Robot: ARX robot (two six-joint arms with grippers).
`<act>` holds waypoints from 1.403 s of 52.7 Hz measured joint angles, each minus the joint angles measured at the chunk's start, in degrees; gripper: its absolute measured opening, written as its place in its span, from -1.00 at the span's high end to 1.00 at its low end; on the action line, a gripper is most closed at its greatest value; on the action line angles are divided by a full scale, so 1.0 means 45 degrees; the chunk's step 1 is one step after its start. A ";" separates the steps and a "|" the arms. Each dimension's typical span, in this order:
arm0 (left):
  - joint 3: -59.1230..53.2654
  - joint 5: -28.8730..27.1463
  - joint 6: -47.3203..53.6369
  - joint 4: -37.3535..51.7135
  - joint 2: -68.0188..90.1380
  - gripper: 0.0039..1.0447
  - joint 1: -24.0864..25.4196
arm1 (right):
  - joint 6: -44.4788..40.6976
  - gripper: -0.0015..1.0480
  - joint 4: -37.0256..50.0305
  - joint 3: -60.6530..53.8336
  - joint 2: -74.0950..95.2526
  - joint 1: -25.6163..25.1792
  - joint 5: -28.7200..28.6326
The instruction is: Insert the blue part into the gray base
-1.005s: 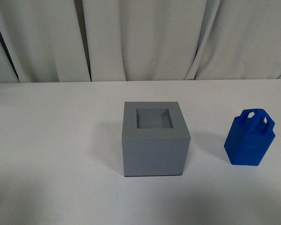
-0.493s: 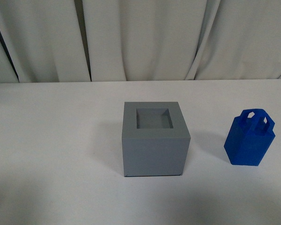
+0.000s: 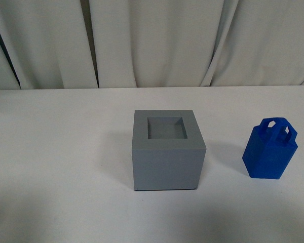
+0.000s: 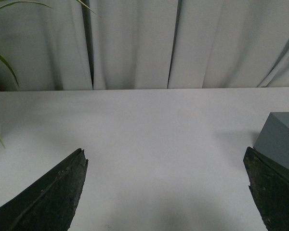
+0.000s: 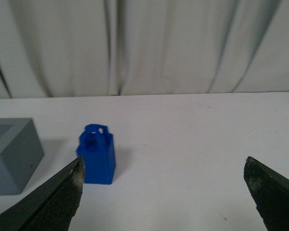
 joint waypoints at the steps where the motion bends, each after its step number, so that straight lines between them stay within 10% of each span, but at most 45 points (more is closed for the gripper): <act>1: 0.0000 0.0000 -0.0005 0.0000 0.0000 -0.89 0.0000 | -0.0185 -0.86 -0.0461 0.0194 0.0233 -0.0287 -0.1073; 11: 0.0000 -0.0005 0.0000 0.0000 0.0000 -0.89 0.0000 | -0.1122 -0.86 -0.1035 0.1554 0.4838 -0.2312 -0.9039; 27: 0.0000 0.0000 -0.0005 0.0000 0.0000 -0.89 0.0000 | -0.3079 -0.86 0.0311 0.6557 1.1973 0.0515 -0.7582; 56: 0.0000 0.0000 -0.0005 0.0000 0.0000 -0.89 0.0000 | -1.3440 -0.86 -1.0763 1.8782 2.1590 0.1855 -0.5076; 74: 0.0000 0.0000 0.0000 0.0000 0.0000 -0.89 0.0000 | -1.6815 -0.86 -1.4576 2.1498 2.4232 0.2093 -0.2924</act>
